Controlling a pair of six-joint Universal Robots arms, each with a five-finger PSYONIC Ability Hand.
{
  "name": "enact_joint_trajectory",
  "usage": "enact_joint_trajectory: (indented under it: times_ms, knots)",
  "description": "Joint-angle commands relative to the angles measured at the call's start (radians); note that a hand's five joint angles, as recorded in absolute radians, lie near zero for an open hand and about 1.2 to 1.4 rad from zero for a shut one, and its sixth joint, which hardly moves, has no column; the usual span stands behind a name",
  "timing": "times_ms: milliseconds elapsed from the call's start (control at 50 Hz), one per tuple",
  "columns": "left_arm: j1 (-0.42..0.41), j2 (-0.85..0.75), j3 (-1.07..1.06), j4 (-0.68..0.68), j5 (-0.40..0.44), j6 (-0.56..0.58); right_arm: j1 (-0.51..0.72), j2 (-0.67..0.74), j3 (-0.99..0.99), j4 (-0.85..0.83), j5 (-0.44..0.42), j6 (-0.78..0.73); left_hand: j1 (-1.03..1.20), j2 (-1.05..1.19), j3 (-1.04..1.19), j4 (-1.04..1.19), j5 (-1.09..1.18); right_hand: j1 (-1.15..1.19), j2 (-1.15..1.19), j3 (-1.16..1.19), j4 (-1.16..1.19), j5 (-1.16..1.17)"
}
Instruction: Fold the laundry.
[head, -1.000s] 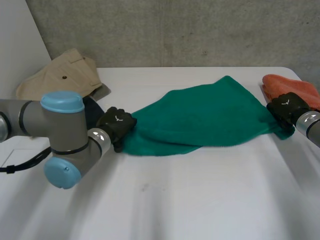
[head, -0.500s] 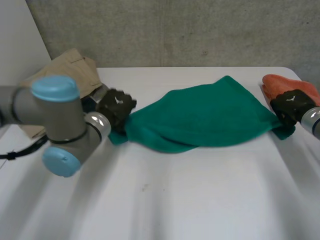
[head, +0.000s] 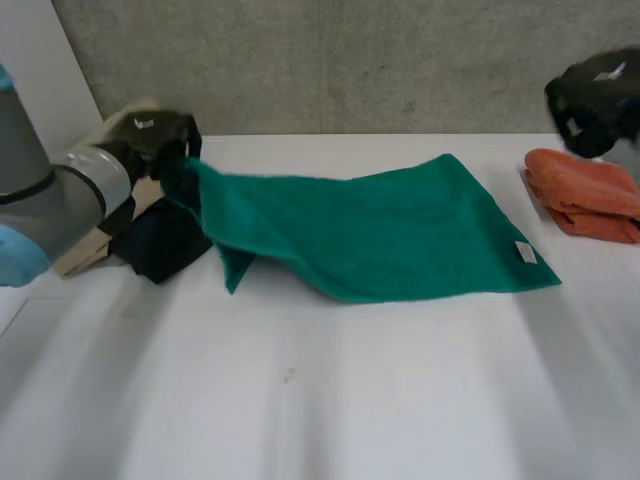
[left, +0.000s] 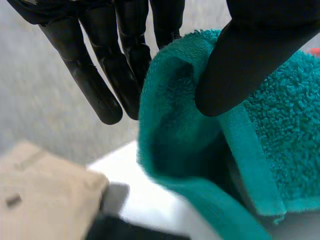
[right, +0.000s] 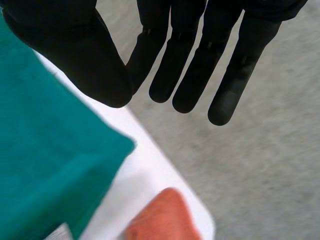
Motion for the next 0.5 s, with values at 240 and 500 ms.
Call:
enact_joint_trajectory:
  times_ms: [240, 500]
  knots:
    - [0.016, -0.260, 0.234, -0.050, -0.110, 0.049, -0.029, 0.171, 0.202, -0.020, -0.054, 0.019, 0.242, 0.206, 0.207, 0.197, 0.242, -0.616, -0.651, -0.662, -0.667, -0.657]
    - [0.025, -0.341, 0.308, -0.053, -0.161, 0.097, -0.095, 0.313, 0.210, -0.151, -0.143, -0.018, 0.242, 0.206, 0.207, 0.197, 0.242, -0.584, -0.619, -0.629, -0.635, -0.625]
